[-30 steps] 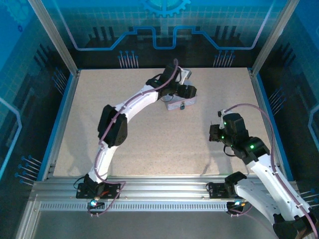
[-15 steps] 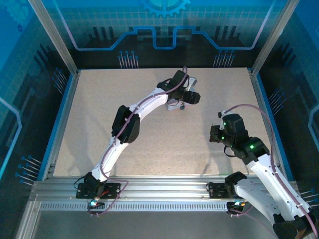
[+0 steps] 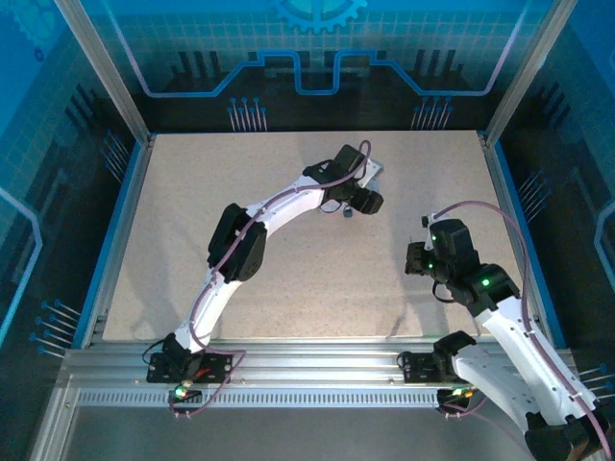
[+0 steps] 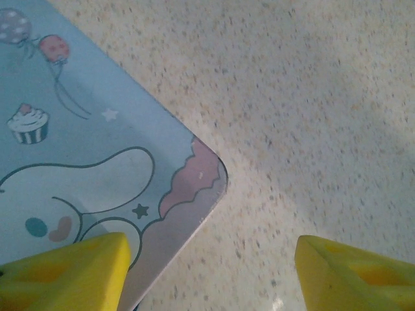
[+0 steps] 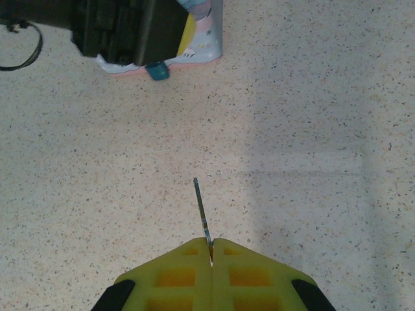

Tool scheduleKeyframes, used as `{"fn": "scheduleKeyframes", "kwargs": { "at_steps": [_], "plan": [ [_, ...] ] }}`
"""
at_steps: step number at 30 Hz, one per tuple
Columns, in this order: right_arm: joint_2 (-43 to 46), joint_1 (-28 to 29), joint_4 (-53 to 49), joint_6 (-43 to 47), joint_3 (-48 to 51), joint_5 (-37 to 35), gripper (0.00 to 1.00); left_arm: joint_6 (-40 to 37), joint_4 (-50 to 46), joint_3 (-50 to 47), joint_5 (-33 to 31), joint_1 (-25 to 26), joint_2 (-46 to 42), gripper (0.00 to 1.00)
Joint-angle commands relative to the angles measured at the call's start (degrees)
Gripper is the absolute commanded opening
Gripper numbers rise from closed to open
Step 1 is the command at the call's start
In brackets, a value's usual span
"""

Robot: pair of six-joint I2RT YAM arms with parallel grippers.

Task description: Unlock the padlock with the key

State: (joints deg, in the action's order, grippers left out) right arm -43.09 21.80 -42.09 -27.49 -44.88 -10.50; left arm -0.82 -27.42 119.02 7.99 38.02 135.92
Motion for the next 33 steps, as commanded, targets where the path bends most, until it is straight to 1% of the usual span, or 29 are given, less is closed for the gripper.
{"fn": "scheduleKeyframes", "kwargs": {
  "at_steps": [1,9,14,18,25,30,33],
  "plan": [
    [-0.5,-1.2,-0.8,1.0,-0.8,-0.2,0.00,-0.8,-5.8,-7.2,1.7,0.6,-2.8,0.69],
    [-1.2,-3.3,1.3,0.9,0.0,4.2,0.00,0.9,0.0,-22.7,1.3,1.6,-14.1,0.69],
    [-1.5,-5.1,3.1,0.6,1.2,8.2,0.00,3.5,3.4,-32.4,1.1,3.3,-20.9,0.69],
    [-2.3,-5.4,4.0,0.9,1.5,9.5,0.00,5.5,5.0,-38.5,1.0,4.8,-25.4,0.69],
    [-4.8,-5.5,7.1,0.3,2.5,12.7,0.00,8.5,7.2,-42.7,1.7,6.7,-28.9,0.70],
    [-6.1,-5.5,9.1,-0.4,3.4,14.6,0.00,10.7,10.1,-42.0,4.0,6.6,-30.5,0.71],
    [-6.6,-5.4,11.5,-1.6,4.7,17.0,0.00,11.4,11.5,-41.7,4.6,6.1,-32.7,0.73]
  ]
}}
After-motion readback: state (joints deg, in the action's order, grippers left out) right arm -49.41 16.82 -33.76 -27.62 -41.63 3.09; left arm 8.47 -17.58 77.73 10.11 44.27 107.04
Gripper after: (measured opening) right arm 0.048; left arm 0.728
